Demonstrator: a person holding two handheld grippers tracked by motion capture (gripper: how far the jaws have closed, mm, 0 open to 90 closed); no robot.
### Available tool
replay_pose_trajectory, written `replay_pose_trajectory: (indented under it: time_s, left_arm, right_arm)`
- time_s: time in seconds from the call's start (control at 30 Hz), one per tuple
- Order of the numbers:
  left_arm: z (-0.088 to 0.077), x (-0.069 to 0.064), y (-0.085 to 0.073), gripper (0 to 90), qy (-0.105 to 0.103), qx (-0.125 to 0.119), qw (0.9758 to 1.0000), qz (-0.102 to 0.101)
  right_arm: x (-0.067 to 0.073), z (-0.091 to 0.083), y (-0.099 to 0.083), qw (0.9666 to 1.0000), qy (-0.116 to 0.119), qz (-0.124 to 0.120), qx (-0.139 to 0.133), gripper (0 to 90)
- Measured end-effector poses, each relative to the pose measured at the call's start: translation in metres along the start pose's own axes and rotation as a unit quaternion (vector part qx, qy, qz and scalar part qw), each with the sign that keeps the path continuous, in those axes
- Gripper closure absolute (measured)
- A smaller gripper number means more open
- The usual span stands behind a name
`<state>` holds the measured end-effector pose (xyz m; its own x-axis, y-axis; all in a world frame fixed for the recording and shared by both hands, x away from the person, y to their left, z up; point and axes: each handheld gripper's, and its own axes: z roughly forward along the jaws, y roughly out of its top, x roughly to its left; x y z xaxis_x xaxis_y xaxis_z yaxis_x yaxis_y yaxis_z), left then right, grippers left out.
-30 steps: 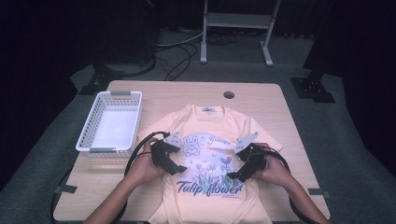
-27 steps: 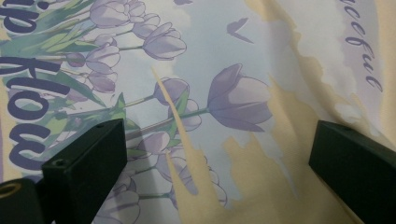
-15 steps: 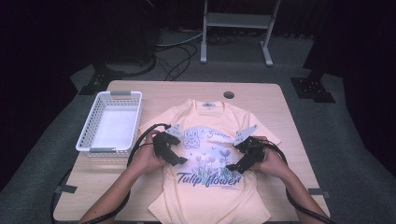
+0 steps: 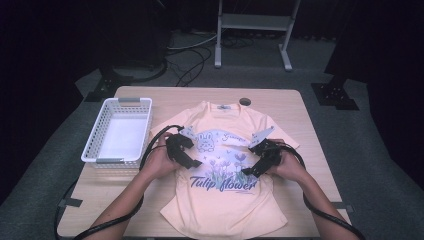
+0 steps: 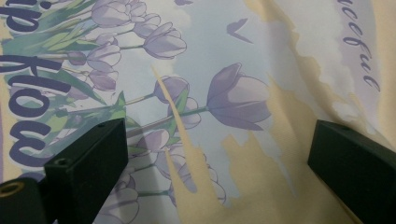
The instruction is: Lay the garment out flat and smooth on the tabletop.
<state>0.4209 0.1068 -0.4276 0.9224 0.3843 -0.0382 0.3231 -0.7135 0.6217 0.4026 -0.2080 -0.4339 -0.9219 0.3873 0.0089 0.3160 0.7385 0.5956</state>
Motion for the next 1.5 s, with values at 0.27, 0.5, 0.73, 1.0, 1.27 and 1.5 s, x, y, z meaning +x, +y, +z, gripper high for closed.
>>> replay_pose_trajectory:
  time_s: [0.27,0.5,0.73,1.0,1.27,1.5]
  left_arm:
    - [-0.007,-0.008,-0.003,13.4,-0.008,-0.022,0.9997,-0.007]
    - [-0.012,-0.053,-0.005,10.2,-0.043,-0.037,0.9977,0.038]
    - [-0.012,-0.081,-0.027,10.1,-0.049,-0.015,0.9975,0.05]
    - [-0.031,-0.09,-0.047,9.9,-0.039,0.001,0.9987,0.033]
    - [-0.042,-0.1,-0.059,9.8,-0.038,0.012,0.9987,0.033]
    - [-0.045,-0.104,-0.062,9.8,-0.044,0.02,0.9981,0.039]
  right_arm:
    - [-0.003,-0.004,0.001,0.9999,-0.013,0.009,-0.005,5.8]
    - [0.034,-0.016,-0.01,0.9999,0.0,0.008,-0.013,5.8]
    - [0.074,-0.021,-0.029,1.0,0.006,-0.002,0.0,5.7]
    - [0.075,-0.028,-0.041,0.9999,0.006,-0.012,-0.002,5.9]
    - [0.073,-0.032,-0.047,0.9998,0.011,-0.015,-0.008,5.9]
    - [0.072,-0.034,-0.051,0.9997,0.011,-0.016,-0.014,6.3]
